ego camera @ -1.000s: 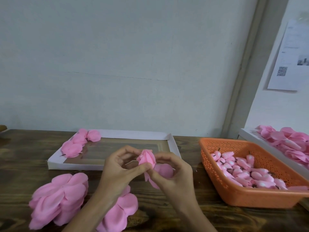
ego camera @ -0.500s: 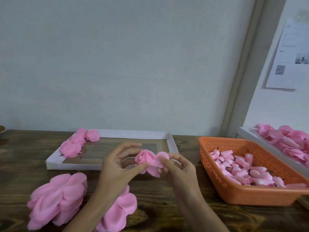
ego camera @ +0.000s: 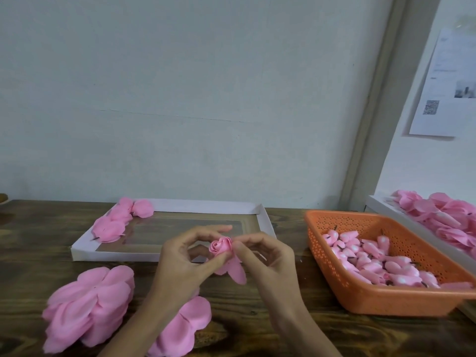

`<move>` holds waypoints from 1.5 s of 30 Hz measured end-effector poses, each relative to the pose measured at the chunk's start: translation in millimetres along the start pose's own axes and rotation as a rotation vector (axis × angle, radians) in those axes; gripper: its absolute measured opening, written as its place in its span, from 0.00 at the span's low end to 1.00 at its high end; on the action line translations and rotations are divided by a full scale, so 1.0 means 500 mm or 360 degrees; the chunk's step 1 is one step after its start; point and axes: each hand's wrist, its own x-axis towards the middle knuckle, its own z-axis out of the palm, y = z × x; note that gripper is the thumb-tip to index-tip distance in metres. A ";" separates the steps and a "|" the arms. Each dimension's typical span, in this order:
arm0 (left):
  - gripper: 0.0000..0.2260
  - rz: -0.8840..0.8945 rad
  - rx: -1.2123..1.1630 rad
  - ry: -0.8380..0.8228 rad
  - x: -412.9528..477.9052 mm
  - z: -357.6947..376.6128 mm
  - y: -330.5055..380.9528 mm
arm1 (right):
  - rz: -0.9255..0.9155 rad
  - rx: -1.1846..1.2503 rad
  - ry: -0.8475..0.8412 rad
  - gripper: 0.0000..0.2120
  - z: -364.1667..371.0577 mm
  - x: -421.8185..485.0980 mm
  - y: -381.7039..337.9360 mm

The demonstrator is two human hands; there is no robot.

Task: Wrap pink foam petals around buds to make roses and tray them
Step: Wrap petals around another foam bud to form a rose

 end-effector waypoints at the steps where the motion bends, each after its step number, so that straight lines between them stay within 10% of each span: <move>1: 0.11 -0.0014 -0.0036 0.0002 0.000 0.000 0.001 | -0.0019 -0.0003 -0.0028 0.04 0.000 0.000 -0.001; 26: 0.14 -0.0233 -0.0300 -0.0062 0.007 -0.012 0.002 | -0.0335 -0.0280 0.0087 0.13 0.014 -0.013 0.017; 45: 0.14 -0.0135 -0.0147 0.0067 0.005 -0.009 -0.010 | 0.0638 0.0366 0.0335 0.12 -0.014 0.007 0.008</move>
